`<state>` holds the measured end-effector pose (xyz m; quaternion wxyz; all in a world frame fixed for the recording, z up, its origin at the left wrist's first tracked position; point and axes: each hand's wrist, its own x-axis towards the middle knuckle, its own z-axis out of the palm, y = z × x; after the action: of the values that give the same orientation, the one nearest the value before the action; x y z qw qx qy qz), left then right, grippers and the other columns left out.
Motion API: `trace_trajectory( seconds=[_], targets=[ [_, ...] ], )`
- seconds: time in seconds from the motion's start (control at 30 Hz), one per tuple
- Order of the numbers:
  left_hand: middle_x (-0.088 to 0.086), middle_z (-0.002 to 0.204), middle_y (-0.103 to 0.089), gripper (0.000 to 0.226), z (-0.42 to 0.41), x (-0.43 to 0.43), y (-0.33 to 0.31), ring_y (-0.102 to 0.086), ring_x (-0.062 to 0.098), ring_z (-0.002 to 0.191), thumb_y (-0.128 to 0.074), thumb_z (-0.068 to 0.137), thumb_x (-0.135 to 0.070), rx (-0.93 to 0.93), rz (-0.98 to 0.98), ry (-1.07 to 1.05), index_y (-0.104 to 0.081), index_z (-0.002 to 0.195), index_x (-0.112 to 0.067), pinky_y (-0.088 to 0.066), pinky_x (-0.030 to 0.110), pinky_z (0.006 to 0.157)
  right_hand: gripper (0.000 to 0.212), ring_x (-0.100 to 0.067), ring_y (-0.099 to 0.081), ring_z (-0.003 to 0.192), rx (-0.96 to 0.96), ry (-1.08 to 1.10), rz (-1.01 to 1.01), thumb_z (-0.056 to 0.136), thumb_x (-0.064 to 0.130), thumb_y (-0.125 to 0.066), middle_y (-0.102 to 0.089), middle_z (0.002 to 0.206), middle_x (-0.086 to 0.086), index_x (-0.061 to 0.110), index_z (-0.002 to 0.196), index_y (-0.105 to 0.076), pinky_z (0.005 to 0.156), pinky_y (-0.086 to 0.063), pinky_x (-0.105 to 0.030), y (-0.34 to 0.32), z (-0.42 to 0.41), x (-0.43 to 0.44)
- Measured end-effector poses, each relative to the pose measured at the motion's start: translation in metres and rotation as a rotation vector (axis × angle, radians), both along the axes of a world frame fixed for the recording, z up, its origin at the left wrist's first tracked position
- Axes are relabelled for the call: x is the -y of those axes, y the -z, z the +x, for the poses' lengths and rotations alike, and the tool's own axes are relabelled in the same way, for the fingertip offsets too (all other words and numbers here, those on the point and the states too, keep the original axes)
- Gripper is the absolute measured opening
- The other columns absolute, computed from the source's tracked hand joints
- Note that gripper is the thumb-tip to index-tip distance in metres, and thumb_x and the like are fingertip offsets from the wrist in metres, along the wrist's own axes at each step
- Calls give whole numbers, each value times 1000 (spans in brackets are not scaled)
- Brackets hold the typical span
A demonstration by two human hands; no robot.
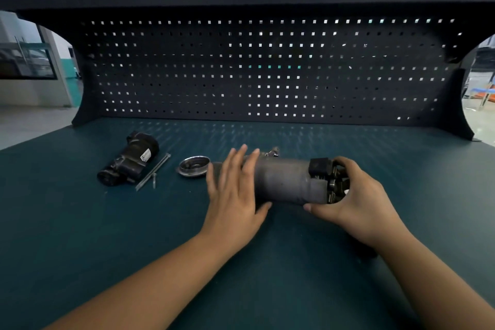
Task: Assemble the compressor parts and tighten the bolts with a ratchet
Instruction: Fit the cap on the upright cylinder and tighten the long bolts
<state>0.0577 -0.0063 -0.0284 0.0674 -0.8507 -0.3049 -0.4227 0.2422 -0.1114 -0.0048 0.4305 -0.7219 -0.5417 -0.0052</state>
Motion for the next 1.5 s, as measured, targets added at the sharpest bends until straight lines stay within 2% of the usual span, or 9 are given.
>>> trace_trajectory(
  seconds=[0.13,0.3,0.53,0.77,0.9,1.03,1.2,1.37,1.5],
  targets=[
    [10,152,-20,102,10,6,-5,-17,24,142,-76,71,-37,-17,94,160,-8,144,-16,-5,52,111,99,-17,-48,110,128,26,69,46,53,-74,-47,114,11,24,134,-41,96,-39,-35,-8,-21,5],
    [4,138,-34,83,27,11,-12,-31,21,129,-58,65,-28,130,72,296,-19,137,-14,-20,53,109,98,-21,-57,92,397,18,202,44,49,-81,-53,101,4,9,129,-51,85,-33,-34,-11,-32,7],
    [10,123,-53,70,20,8,-18,-49,27,116,-60,70,-36,222,-26,346,-26,129,-19,-28,56,106,102,-17,-53,97,379,-13,316,47,46,-87,-59,107,-8,4,132,-50,84,-37,-37,-10,-45,7],
    [-3,129,-50,84,4,8,-26,-51,25,119,-74,57,-42,364,-192,447,-25,125,-34,-37,58,98,105,6,-43,110,152,-264,308,57,63,-69,-37,123,32,50,141,-9,95,-36,-14,-13,-53,7],
    [-17,125,-50,96,-5,8,-32,-49,3,119,-84,46,-43,403,-314,418,-21,116,-60,-40,25,100,114,17,-41,115,-24,-330,258,52,61,-70,-29,122,53,48,140,1,91,-30,1,-8,-45,4],
    [-37,119,-47,97,-16,4,-48,-46,-17,110,-83,40,-53,546,-375,392,-25,117,-54,-34,-4,82,114,15,-40,120,-47,-325,190,53,63,-71,-39,131,36,49,141,0,96,-34,-6,-2,-42,0],
    [-22,105,-66,86,-34,-14,-66,-62,2,102,-84,40,-44,777,-651,644,-44,115,-30,-49,12,75,103,11,-32,129,-72,-285,135,52,63,-68,-37,137,30,48,139,-14,106,-30,-22,6,-41,-6],
    [-9,102,-70,102,-33,-19,-69,-67,10,96,-87,33,-57,691,-890,797,-47,118,-18,-52,19,73,93,10,-22,134,-32,-322,59,55,61,-74,-30,144,26,50,134,-24,104,-18,-3,7,-45,-8],
    [-6,105,-70,98,-26,-21,-70,-65,12,100,-86,34,-58,607,-984,866,-49,118,-22,-51,23,78,89,2,-44,124,-47,-392,-50,55,61,-80,-50,131,15,47,128,-30,103,-35,-19,6,-49,-10]
  ],
)
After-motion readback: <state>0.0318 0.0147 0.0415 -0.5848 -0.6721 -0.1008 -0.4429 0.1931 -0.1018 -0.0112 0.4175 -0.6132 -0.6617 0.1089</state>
